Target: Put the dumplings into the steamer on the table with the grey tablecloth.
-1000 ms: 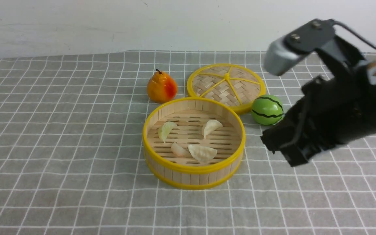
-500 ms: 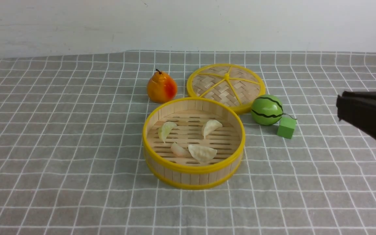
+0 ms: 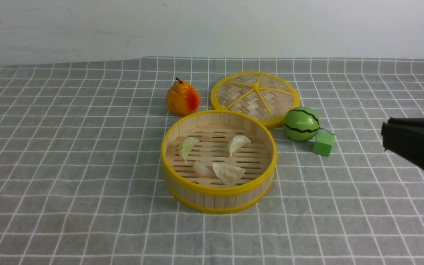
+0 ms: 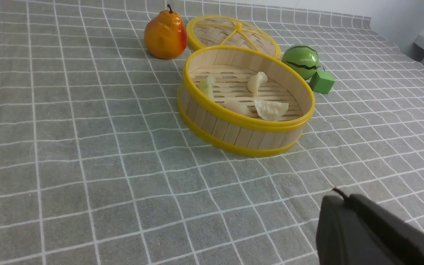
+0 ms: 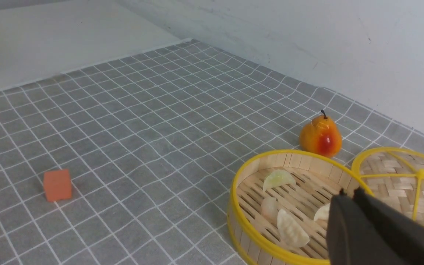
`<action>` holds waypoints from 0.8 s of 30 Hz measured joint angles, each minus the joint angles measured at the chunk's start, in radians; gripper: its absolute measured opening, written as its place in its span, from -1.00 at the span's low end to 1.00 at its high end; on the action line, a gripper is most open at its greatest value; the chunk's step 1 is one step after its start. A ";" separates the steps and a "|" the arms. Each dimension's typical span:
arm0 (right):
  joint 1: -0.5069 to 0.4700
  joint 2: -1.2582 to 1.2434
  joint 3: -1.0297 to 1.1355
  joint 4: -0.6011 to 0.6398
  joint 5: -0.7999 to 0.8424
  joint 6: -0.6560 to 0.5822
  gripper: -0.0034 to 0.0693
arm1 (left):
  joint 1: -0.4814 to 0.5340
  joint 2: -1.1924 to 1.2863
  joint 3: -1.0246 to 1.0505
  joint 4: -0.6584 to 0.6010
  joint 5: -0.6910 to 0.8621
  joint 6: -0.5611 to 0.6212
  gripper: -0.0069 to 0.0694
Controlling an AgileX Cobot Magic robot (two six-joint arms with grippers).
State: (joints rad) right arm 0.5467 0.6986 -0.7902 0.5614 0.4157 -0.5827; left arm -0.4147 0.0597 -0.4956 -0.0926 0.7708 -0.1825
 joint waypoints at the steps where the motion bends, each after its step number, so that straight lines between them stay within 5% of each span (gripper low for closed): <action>1: 0.000 0.000 0.000 0.000 0.001 0.000 -0.87 | 0.000 0.000 0.000 0.000 0.000 0.000 -0.86; 7: 0.000 -0.017 0.083 0.007 -0.044 0.008 -0.91 | 0.000 0.000 0.000 0.000 0.000 0.000 -0.86; 13: -0.058 -0.170 0.336 -0.087 -0.270 0.149 -0.97 | 0.000 0.000 0.000 0.000 0.000 0.000 -0.85; 21: -0.430 -0.536 0.664 -0.497 -0.227 0.660 -0.97 | 0.000 0.000 0.000 0.000 0.000 0.000 -0.84; 24: -0.503 -0.620 0.721 -0.561 -0.151 0.767 -0.97 | 0.000 0.000 0.000 0.000 0.000 0.000 -0.84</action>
State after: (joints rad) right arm 0.0437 0.0784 -0.0694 0.0000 0.2651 0.1838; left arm -0.4147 0.0597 -0.4956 -0.0926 0.7708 -0.1828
